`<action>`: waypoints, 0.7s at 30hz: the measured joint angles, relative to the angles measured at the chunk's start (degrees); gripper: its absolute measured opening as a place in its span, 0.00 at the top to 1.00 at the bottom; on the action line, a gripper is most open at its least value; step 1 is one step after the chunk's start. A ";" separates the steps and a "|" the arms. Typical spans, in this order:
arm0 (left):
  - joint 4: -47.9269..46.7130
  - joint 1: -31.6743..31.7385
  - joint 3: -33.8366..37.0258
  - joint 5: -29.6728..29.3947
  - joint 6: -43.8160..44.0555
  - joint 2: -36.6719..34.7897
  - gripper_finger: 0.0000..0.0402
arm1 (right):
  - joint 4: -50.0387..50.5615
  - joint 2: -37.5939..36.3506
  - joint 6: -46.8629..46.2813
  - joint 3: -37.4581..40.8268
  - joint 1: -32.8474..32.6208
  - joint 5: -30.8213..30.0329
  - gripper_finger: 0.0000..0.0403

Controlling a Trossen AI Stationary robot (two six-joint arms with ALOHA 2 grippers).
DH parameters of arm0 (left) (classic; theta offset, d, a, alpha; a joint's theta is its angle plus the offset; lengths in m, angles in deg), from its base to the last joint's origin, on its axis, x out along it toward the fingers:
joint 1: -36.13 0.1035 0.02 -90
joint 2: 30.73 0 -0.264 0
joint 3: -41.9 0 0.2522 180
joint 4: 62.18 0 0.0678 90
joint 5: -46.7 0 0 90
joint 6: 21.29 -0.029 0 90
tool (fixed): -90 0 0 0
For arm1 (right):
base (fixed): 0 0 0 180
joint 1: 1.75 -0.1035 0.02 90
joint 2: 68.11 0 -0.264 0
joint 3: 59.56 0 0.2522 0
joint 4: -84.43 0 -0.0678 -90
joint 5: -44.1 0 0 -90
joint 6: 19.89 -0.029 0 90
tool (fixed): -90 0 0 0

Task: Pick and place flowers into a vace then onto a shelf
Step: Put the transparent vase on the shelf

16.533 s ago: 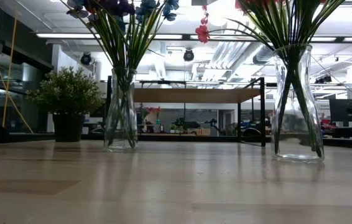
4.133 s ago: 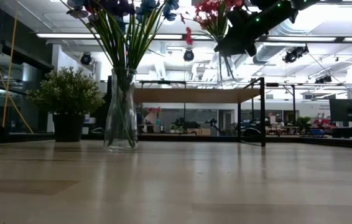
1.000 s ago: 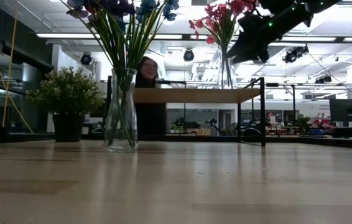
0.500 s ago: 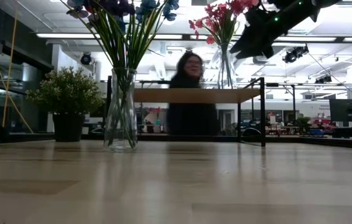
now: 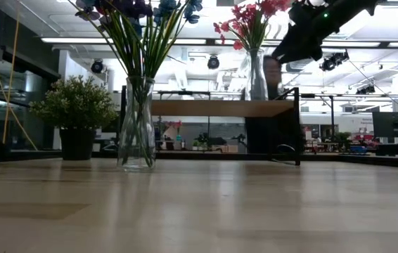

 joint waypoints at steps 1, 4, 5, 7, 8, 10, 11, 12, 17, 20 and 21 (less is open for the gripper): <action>0.02 0.00 0.00 0.00 0.00 0.00 0.29 | 0.45 -0.44 0.26 0.00 0.00 -0.01 0.46; 0.02 -0.01 0.00 0.00 0.00 0.00 0.29 | 2.48 -1.91 0.36 0.00 0.00 -0.31 0.47; 0.02 0.00 0.00 0.00 0.00 0.00 0.29 | 3.37 -2.42 0.36 0.00 0.00 -0.67 0.47; 0.02 -0.02 0.00 0.02 0.00 0.00 0.29 | 5.45 -3.51 0.37 0.00 0.00 -1.59 0.47; 0.02 0.00 0.00 0.08 0.00 0.00 0.29 | 6.47 -4.12 0.36 0.00 0.00 -2.05 0.47; 0.02 0.00 0.00 0.66 0.00 0.00 0.29 | 8.58 -5.36 0.34 0.00 0.00 -2.09 0.47; 0.03 0.00 0.00 1.14 0.00 0.00 0.29 | 9.72 -6.01 0.13 0.00 0.00 -2.06 0.47; 0.04 -0.02 0.00 1.29 0.00 0.00 0.29 | 10.74 -6.74 -0.54 0.00 0.00 -2.05 0.46; -0.02 -0.01 0.00 1.31 0.00 0.00 0.29 | 14.80 -10.60 -2.71 -0.02 -0.65 -0.18 0.46; -0.26 -0.01 0.00 1.30 0.00 0.00 0.29 | 16.45 -13.13 -2.93 -0.02 -1.43 1.65 0.47; -0.26 -0.01 0.00 1.52 0.00 0.00 0.29 | 16.91 -14.00 -3.30 -0.04 -1.65 2.36 0.47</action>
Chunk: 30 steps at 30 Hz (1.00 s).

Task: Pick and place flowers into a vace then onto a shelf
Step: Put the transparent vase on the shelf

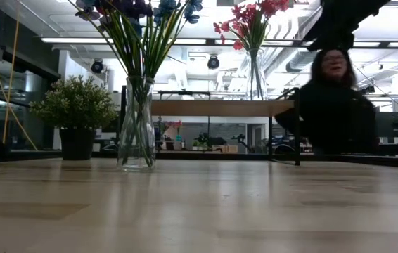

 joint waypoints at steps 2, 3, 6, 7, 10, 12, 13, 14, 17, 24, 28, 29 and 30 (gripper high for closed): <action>0.01 -0.01 0.00 1.32 0.03 0.00 0.29 | 0.41 -1.77 -1.38 0.00 -0.36 1.69 0.48; 0.08 -0.01 0.00 2.29 0.17 0.00 0.29 | 0.60 -2.60 -2.24 -0.04 -0.56 2.51 0.48; -0.04 -0.01 0.00 4.69 1.45 0.09 0.29 | 1.45 -5.04 -4.23 -0.04 -0.86 6.04 0.48; 0.07 -0.01 0.00 5.11 1.86 0.38 0.29 | 1.73 -5.81 -4.81 -0.04 -0.86 7.32 0.48; -0.60 -0.70 0.05 6.58 3.17 0.90 0.29 | 2.75 -8.30 -5.60 -0.04 -0.84 10.49 0.47; -0.38 -1.67 0.03 7.28 4.03 1.19 0.29 | 3.25 -9.88 -5.68 -0.04 -0.84 12.03 0.46; 0.03 -2.05 -0.10 7.17 4.61 1.58 0.29 | 3.46 -10.64 -6.29 -0.04 -0.84 12.33 0.46; 0.08 -2.52 -0.13 7.03 5.01 1.80 0.29 | 3.59 -11.33 -7.11 -0.04 -0.84 12.50 0.46; -0.62 -4.97 0.09 3.89 6.12 2.29 0.29 | 3.66 -13.16 -8.70 -0.04 -0.84 12.51 0.46; -0.15 -10.81 0.05 -4.32 9.37 4.10 0.29 | 3.70 -15.95 -10.58 -0.04 -0.84 13.15 0.46; -0.54 -14.18 0.07 -9.65 9.83 4.80 0.29 | 3.66 -16.37 -11.39 -0.04 -0.84 13.77 0.45; -0.65 -14.70 0.07 -10.47 10.49 4.88 0.29 | 3.66 -16.37 -11.41 -0.04 -0.84 13.83 0.46; -0.74 -15.07 0.02 -10.90 11.39 5.10 0.29 | 3.68 -16.35 -11.41 -0.04 -0.84 13.79 0.46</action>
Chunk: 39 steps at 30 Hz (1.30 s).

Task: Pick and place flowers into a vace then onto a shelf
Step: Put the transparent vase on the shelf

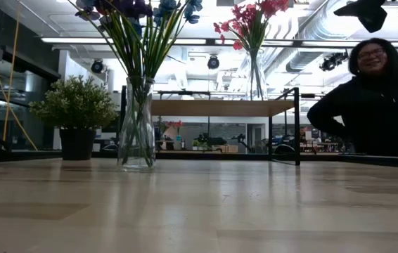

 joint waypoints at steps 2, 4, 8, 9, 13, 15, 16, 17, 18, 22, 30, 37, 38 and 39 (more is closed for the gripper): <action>-2.21 -0.67 -0.05 -0.69 1.94 0.19 0.29 | 0.00 0.02 -0.02 0.00 0.00 -0.01 0.46; -5.48 -1.75 0.05 -1.68 5.52 0.37 0.29 | 0.00 0.00 -0.18 0.00 0.00 0.03 0.46; -15.09 -1.90 -0.02 -2.31 16.99 0.69 0.29 | 0.00 0.00 -1.47 0.00 0.00 0.00 0.45; -17.84 -1.87 0.00 -2.14 20.40 0.87 0.29 | 0.02 0.00 -1.53 0.00 0.00 0.03 0.45; -28.37 -1.77 0.02 3.04 33.85 1.02 0.29 | 0.19 0.00 -1.68 0.02 0.00 0.20 0.45; -33.85 -1.80 0.01 5.58 40.36 1.15 0.29 | 0.32 0.00 -1.68 0.02 0.00 0.20 0.46; -36.26 -1.82 0.01 6.90 43.68 1.46 0.29 | 0.33 0.00 -1.68 0.02 0.00 0.23 0.46; -38.29 -1.81 0.01 8.33 46.70 1.87 0.29 | 0.33 0.00 -1.68 0.02 0.00 0.23 0.46; -40.29 -1.82 0.01 9.58 49.37 2.16 0.29 | 0.33 0.00 -1.68 0.02 0.00 0.22 0.46; -46.80 -1.78 -0.02 12.60 58.02 3.48 0.29 | 0.31 0.00 -1.80 0.07 0.00 0.20 0.47; -54.39 -0.98 0.01 17.46 64.85 8.72 0.29 | 0.31 0.02 -2.99 0.09 0.00 0.02 0.47; -59.84 -0.66 0.03 19.39 72.64 13.79 0.29 | 0.31 0.02 -2.99 0.09 0.00 0.02 0.47; -60.38 -0.66 0.03 19.81 73.51 14.31 0.29 | 0.32 0.02 -2.99 0.09 0.00 0.02 0.47; -61.01 -0.66 0.03 20.06 74.10 14.78 0.29 | 0.32 0.02 -2.99 0.09 0.00 0.02 0.47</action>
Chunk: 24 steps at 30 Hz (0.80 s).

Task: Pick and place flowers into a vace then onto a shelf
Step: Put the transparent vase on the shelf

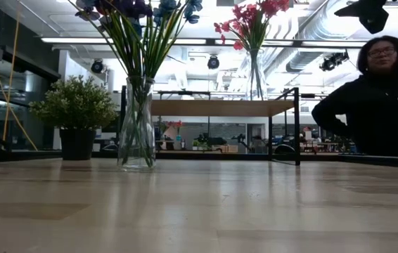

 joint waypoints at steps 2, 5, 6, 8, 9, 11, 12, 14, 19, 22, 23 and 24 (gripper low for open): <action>-0.15 0.02 -0.02 0.03 1.02 0.88 0.29 | -0.01 0.00 0.00 0.00 0.00 0.06 0.48; -1.00 0.02 -0.02 -0.47 2.77 2.38 0.29 | 0.00 0.00 0.09 0.00 0.00 0.17 0.47; -1.69 0.02 -0.02 -0.52 3.72 2.84 0.29 | -0.01 0.00 0.09 0.00 0.00 0.17 0.47; -2.78 0.00 -0.02 -0.17 6.20 4.03 0.29 | 0.00 0.00 0.04 0.00 0.01 0.17 0.46; -3.39 0.00 -0.02 -0.11 7.80 4.74 0.29 | 0.00 0.00 0.05 0.00 0.01 0.17 0.46; -4.73 0.01 0.01 -0.05 10.98 6.25 0.29 | 0.01 0.00 0.15 0.00 0.00 0.20 0.46; -5.43 0.00 0.02 0.00 12.64 6.95 0.29 | 0.01 0.00 0.15 0.00 0.00 0.20 0.46; -6.96 0.00 0.02 -0.01 16.31 8.21 0.29 | 0.01 0.00 0.20 0.00 0.00 0.20 0.46; -7.20 0.00 2.27 -1.83 22.70 9.92 0.29 | 0.01 0.00 0.29 0.00 0.01 0.19 0.48; -7.33 0.04 5.59 -3.34 26.42 9.80 0.29 | 0.01 0.00 0.42 0.00 0.02 0.20 0.48; -7.33 0.04 6.59 -3.42 26.97 9.89 0.29 | 0.01 0.00 0.42 0.00 0.00 0.19 0.48; -7.23 0.05 7.31 -3.37 27.40 9.89 0.29 | 0.01 0.00 0.42 0.00 0.00 0.20 0.48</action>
